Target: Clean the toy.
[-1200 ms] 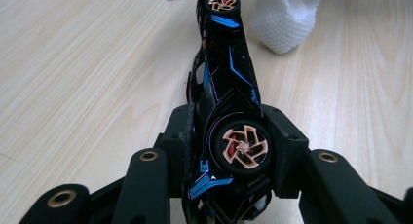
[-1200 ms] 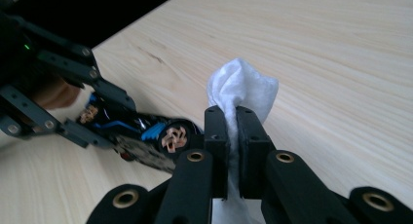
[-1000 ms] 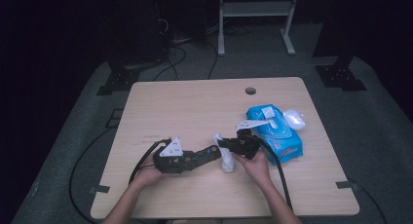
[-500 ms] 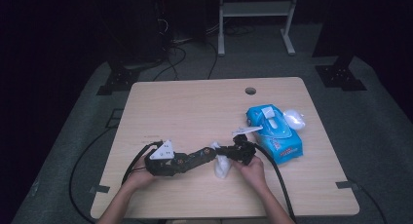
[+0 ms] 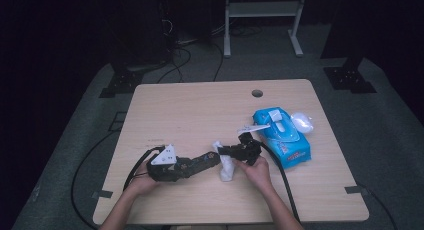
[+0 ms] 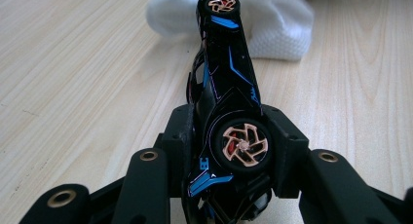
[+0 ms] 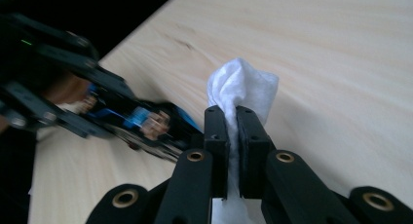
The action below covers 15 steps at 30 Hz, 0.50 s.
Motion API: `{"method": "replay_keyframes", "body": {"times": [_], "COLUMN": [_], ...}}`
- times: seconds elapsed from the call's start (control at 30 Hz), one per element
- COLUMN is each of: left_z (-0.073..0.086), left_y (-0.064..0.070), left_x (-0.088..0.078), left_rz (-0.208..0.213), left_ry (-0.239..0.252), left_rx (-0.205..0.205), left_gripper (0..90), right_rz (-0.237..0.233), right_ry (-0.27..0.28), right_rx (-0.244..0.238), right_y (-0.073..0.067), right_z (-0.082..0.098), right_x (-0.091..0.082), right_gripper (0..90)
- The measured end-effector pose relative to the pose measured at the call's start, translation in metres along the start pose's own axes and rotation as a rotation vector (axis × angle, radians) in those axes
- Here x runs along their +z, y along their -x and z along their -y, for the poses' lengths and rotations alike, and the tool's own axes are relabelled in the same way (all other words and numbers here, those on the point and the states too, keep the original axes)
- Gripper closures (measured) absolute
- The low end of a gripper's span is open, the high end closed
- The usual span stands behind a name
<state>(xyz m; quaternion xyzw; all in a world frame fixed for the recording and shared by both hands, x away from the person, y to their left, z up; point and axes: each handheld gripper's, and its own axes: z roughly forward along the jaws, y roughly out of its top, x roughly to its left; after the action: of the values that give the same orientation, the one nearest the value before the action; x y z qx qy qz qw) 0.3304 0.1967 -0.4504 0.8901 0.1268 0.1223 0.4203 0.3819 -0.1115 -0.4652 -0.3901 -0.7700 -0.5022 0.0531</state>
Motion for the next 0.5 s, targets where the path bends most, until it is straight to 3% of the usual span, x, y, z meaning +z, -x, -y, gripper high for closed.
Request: {"method": "replay_keyframes", "body": {"times": [0.07,0.13,0.23,0.37,0.43,0.5], "left_z": [0.000,0.001,0.001,0.001,0.001,0.002], "left_y": [0.000,-0.001,-0.001,-0.001,-0.001,-0.001], "left_x": [0.000,0.000,0.000,0.001,0.001,0.001], "left_rz": [0.003,0.004,0.002,0.002,0.001,0.001], "left_ry": [0.003,0.006,0.004,0.008,0.010,0.012], "left_rx": [-0.002,-0.002,0.001,-0.001,0.000,-0.002], "left_gripper": [59.5,59.5,59.6,59.6,59.6,59.6], "right_rz": [-0.025,-0.024,0.019,0.029,0.042,0.036], "right_ry": [0.019,0.018,-0.055,-0.070,-0.063,-0.020], "right_rx": [0.044,0.058,0.051,0.047,0.034,0.030], "right_y": [0.006,0.006,0.008,0.008,0.006,0.002], "right_z": [0.004,0.005,0.008,0.013,0.011,0.007], "right_x": [0.000,0.001,0.007,0.010,0.008,0.001], "right_gripper": [84.3,84.4,84.4,84.3,84.3,84.3]}}
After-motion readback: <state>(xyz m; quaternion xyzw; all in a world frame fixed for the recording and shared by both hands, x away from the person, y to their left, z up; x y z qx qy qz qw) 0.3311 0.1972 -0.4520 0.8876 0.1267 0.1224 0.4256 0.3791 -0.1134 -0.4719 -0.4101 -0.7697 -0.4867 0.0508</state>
